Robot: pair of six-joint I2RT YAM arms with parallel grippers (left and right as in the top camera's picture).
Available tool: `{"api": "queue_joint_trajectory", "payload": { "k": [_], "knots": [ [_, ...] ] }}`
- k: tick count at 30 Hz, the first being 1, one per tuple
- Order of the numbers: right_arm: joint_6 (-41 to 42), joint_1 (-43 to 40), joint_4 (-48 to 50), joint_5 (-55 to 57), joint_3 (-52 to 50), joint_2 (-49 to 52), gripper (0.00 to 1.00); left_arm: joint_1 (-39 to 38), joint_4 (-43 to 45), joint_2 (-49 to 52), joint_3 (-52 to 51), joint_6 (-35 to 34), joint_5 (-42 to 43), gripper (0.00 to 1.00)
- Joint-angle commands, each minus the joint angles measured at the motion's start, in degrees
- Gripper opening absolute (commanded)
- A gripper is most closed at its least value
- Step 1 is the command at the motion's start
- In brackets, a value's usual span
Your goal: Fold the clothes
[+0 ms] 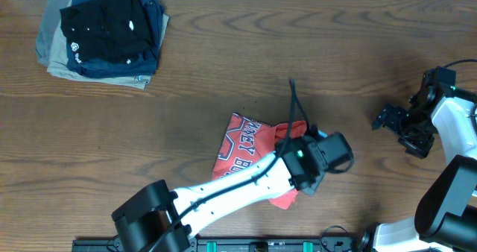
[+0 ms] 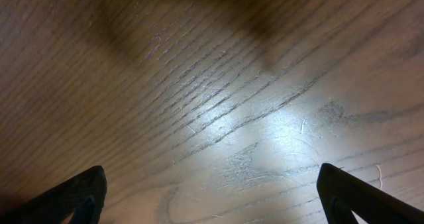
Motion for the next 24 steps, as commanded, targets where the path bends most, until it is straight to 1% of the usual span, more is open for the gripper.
{"api": "queue_joint_trajectory", "payload": {
  "k": [1,2,5,6,7,11,17,19,20,21,24],
  "knots": [
    [-0.44,-0.17,-0.02,-0.04,0.81,0.07,0.99,2.47,1.79,0.61,0.79,2.45,-3.43,0.57],
    [-0.44,-0.17,-0.02,-0.04,0.81,0.07,0.99,3.32,2.56,0.90,0.79,2.43,-3.41,0.51],
    [-0.44,-0.17,0.00,-0.04,0.81,0.07,0.99,5.55,4.44,1.86,0.79,2.40,-3.21,0.28],
    [-0.44,-0.17,-0.02,-0.04,0.81,0.07,0.99,6.32,5.03,2.34,0.76,2.43,-2.56,0.22],
    [-0.44,-0.17,0.00,-0.04,0.81,0.07,0.99,6.93,5.55,2.82,0.76,2.43,-1.73,0.19],
    [-0.44,-0.17,-0.02,-0.04,0.81,0.07,0.99,8.57,7.82,5.90,0.70,2.43,3.72,0.19],
    [-0.44,-0.17,0.00,-0.04,0.81,0.07,0.99,7.85,10.67,12.59,0.68,2.43,11.87,0.19],
    [-0.44,-0.17,-0.02,-0.04,0.81,0.07,0.99,7.30,11.52,14.88,0.68,2.40,14.32,0.13],
    [-0.44,-0.17,0.00,-0.04,0.81,0.07,0.99,6.97,11.69,15.78,0.68,2.38,15.13,0.08],
    [-0.44,-0.17,-0.02,-0.04,0.81,0.07,0.99,6.67,11.80,16.46,0.68,2.36,15.76,0.06],
    [-0.44,-0.17,-0.02,-0.04,0.81,0.07,0.99,5.44,11.69,16.55,0.70,1.79,16.13,0.06]
  ]
}}
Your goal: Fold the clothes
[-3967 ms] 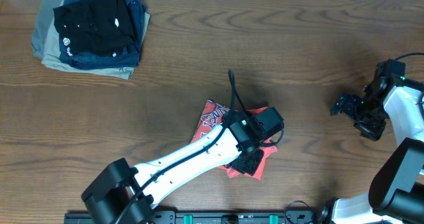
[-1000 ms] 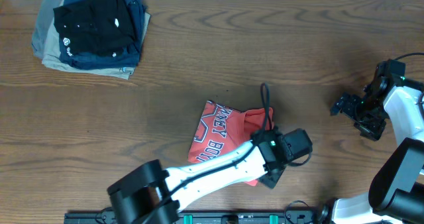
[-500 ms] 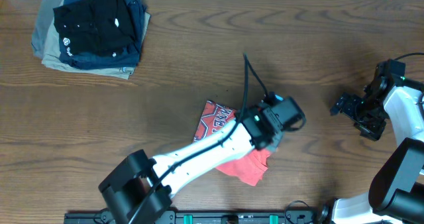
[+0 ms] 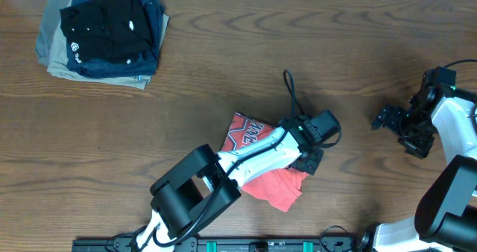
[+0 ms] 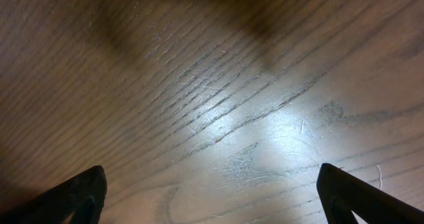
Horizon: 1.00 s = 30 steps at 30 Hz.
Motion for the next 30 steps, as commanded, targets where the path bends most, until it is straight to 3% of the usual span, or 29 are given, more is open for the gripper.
{"api": "queue_joint_trajectory", "payload": {
  "k": [1,11,14,20,26,30],
  "knots": [
    [-0.42,-0.17,-0.02,-0.04,0.81,0.07,0.99,-1.97,-0.31,1.42,0.15,-0.26,3.91,0.06],
    [-0.42,-0.17,-0.04,-0.04,0.81,0.07,0.99,-3.19,-1.38,-12.57,0.26,0.02,1.38,0.07],
    [-0.42,-0.17,-0.02,-0.04,0.81,0.07,0.99,-2.95,-2.60,-17.75,0.26,2.95,0.92,0.12],
    [-0.42,-0.17,-0.04,-0.04,0.81,0.07,0.99,0.55,-7.15,-26.25,0.24,3.19,-15.10,0.14],
    [-0.42,-0.17,-0.04,-0.04,0.81,0.07,0.99,5.86,-6.49,-24.37,0.24,2.67,-15.85,0.14],
    [-0.42,-0.17,-0.02,-0.04,0.81,0.07,0.99,6.49,-3.50,-19.45,0.13,2.71,-9.46,0.14]
  ]
}}
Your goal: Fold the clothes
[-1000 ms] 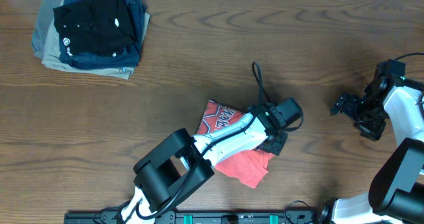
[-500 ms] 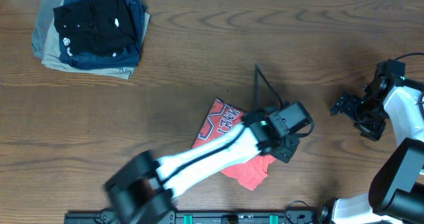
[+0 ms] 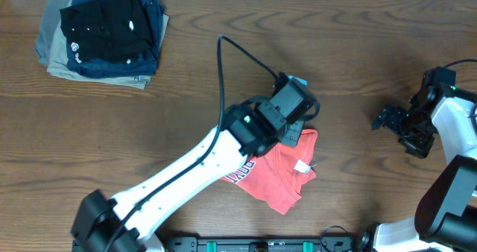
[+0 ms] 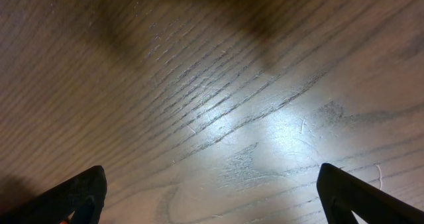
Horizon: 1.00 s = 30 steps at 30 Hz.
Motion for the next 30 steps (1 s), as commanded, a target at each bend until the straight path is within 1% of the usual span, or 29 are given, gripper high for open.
{"api": "queue_joint_trajectory", "payload": {
  "k": [1,4,8,11,12,14,20,25,30],
  "knots": [
    [-0.42,-0.17,-0.04,-0.04,0.81,0.07,0.99,-0.28,1.79,5.27,0.20,0.72,5.09,0.14],
    [-0.42,-0.17,-0.02,-0.04,0.81,0.07,0.99,-0.94,3.43,10.40,0.20,0.63,9.11,0.14],
    [-0.42,-0.17,-0.04,-0.04,0.81,0.07,0.99,-1.92,4.72,17.73,0.20,-1.97,10.29,0.14],
    [-0.42,-0.17,-0.02,-0.04,0.81,0.07,0.99,-2.99,5.27,22.86,0.20,-2.29,11.02,0.13],
    [-0.42,-0.17,-0.04,-0.04,0.81,0.07,0.99,-3.37,5.55,24.13,0.20,-2.32,11.93,0.10],
    [-0.42,-0.17,-0.02,-0.04,0.81,0.07,0.99,-3.98,6.01,25.27,0.20,-2.32,13.51,0.08],
    [-0.42,-0.17,-0.04,-0.04,0.81,0.07,0.99,-5.73,6.19,22.29,1.49,-2.27,13.55,0.07],
    [-0.42,-0.17,-0.04,-0.04,0.81,0.07,0.99,-7.06,6.43,16.15,2.21,-2.27,13.70,0.07],
    [-0.42,-0.17,-0.02,-0.04,0.81,0.07,0.99,-8.72,6.34,10.82,2.21,-2.03,17.44,0.11]
  ]
}}
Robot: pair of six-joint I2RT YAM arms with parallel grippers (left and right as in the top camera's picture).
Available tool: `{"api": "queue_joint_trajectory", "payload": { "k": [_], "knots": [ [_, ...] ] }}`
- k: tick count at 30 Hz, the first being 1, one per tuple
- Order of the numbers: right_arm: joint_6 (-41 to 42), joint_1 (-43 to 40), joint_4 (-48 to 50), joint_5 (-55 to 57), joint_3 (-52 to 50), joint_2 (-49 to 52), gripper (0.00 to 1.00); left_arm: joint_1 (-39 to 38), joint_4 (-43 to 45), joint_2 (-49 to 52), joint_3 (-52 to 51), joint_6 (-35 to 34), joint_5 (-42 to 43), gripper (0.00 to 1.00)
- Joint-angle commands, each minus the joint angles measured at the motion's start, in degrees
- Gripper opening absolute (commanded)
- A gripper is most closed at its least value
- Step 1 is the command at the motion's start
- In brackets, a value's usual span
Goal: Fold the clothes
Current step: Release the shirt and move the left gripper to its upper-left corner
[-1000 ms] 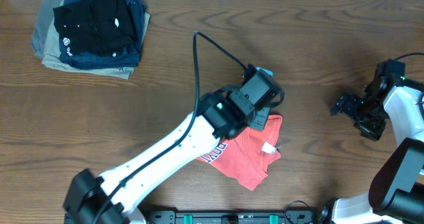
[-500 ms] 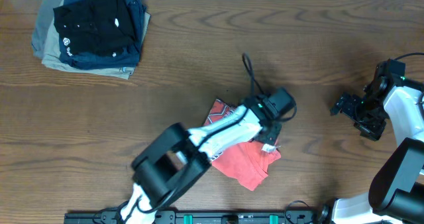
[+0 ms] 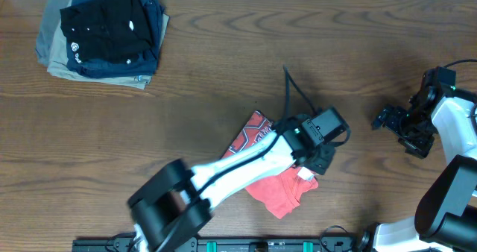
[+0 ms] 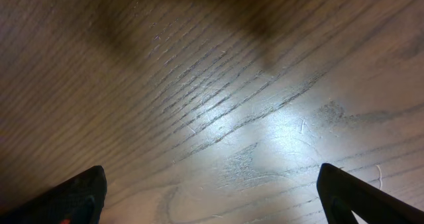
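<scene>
A red shirt [image 3: 279, 189] with white lettering lies crumpled at the table's front middle, its printed part [image 3: 253, 135] to the left. My left gripper [image 3: 319, 159] is down over the shirt's right edge, next to a white tag [image 3: 304, 175]. The wrist hides its fingers, so I cannot tell if they grip cloth. My right gripper [image 3: 393, 127] rests at the far right, away from the shirt. In the right wrist view that gripper [image 4: 211, 179] stands open over bare wood.
A stack of folded dark and khaki clothes [image 3: 100, 32] sits at the back left corner. The left arm's black cable [image 3: 294, 95] loops up behind its wrist. The table's wood [image 3: 223, 58] runs between the stack and the shirt.
My left wrist was farther back and left, above the shirt's top edge. Now it is nearer and to the right, over the right edge. The shirt lies narrower, with its printed part showing again.
First my left gripper was at the right side of the shirt, printed part on the left. Then it sat slightly farther back. Then it was farther back and left, the shirt spread plain red. Now it is back at the right edge. The right arm never moved.
</scene>
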Motion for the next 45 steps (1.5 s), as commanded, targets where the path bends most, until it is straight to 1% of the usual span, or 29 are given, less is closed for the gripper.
{"api": "queue_joint_trajectory", "payload": {
  "k": [1,5,6,7,11,14,18,21,24,28,32,34,35,36,39,40,41,42,45],
  "knots": [
    [-0.44,-0.17,-0.04,-0.02,0.81,0.07,0.99,-0.94,-0.13,-4.46,1.75,0.09,4.02,0.12],
    [-0.44,-0.17,-0.04,-0.02,0.81,0.07,0.99,-0.63,-2.05,-8.59,1.75,2.80,4.09,0.17],
    [-0.44,-0.17,-0.04,-0.02,0.81,0.07,0.99,-0.20,-3.13,-9.62,1.73,2.91,2.25,0.24],
    [-0.44,-0.17,-0.02,-0.02,0.81,0.07,0.99,0.26,-4.09,-10.34,1.73,2.80,0.17,0.25],
    [-0.44,-0.17,-0.04,-0.02,0.81,0.07,0.99,3.89,-10.56,-11.91,1.73,0.50,-12.04,0.29],
    [-0.44,-0.17,-0.04,-0.02,0.81,0.07,0.99,8.37,-14.91,-11.72,1.27,-0.31,-15.34,0.29],
    [-0.44,-0.17,-0.04,-0.02,0.81,0.07,0.99,14.62,-18.12,-11.04,-0.63,-1.64,-15.23,0.29],
    [-0.44,-0.17,-0.02,-0.02,0.81,0.07,0.99,18.38,-19.02,-9.88,-2.56,-1.60,-12.52,0.29],
    [-0.44,-0.17,-0.04,-0.02,0.81,0.07,0.99,20.44,-18.01,-8.48,-5.07,-1.09,-7.80,0.29],
    [-0.44,-0.17,-0.02,-0.02,0.81,0.07,0.99,20.83,-15.54,-5.03,-8.52,1.68,-3.28,0.29],
    [-0.44,-0.17,-0.04,-0.02,0.81,0.07,0.99,20.87,-16.17,-0.94,-11.43,1.64,-2.82,0.28],
    [-0.44,-0.17,-0.04,-0.02,0.81,0.07,0.99,21.31,-17.44,0.63,-12.63,1.05,-3.43,0.20],
    [-0.44,-0.17,-0.02,-0.02,0.81,0.07,0.99,21.55,-18.25,1.03,-12.92,0.37,-4.48,0.19],
    [-0.44,-0.17,-0.04,-0.02,0.81,0.07,0.99,21.86,-19.93,1.42,-13.05,-1.22,-6.88,0.14],
    [-0.44,-0.17,-0.02,-0.02,0.81,0.07,0.99,22.80,-25.33,1.27,-13.03,-5.70,-14.05,0.13],
    [-0.44,-0.17,-0.04,-0.02,0.81,0.07,0.99,23.21,-26.71,1.09,-13.03,-6.62,-15.58,0.10],
    [-0.44,-0.17,-0.02,-0.02,0.81,0.07,0.99,23.74,-28.17,0.81,-13.00,-7.56,-16.74,0.07],
    [-0.44,-0.17,-0.04,-0.02,0.81,0.07,0.99,24.15,-29.18,0.50,-12.96,-8.31,-17.14,0.06],
    [-0.44,-0.17,-0.04,-0.02,0.81,0.07,0.99,25.18,-31.85,-0.50,-12.11,-9.44,-17.22,0.06]
  ]
}}
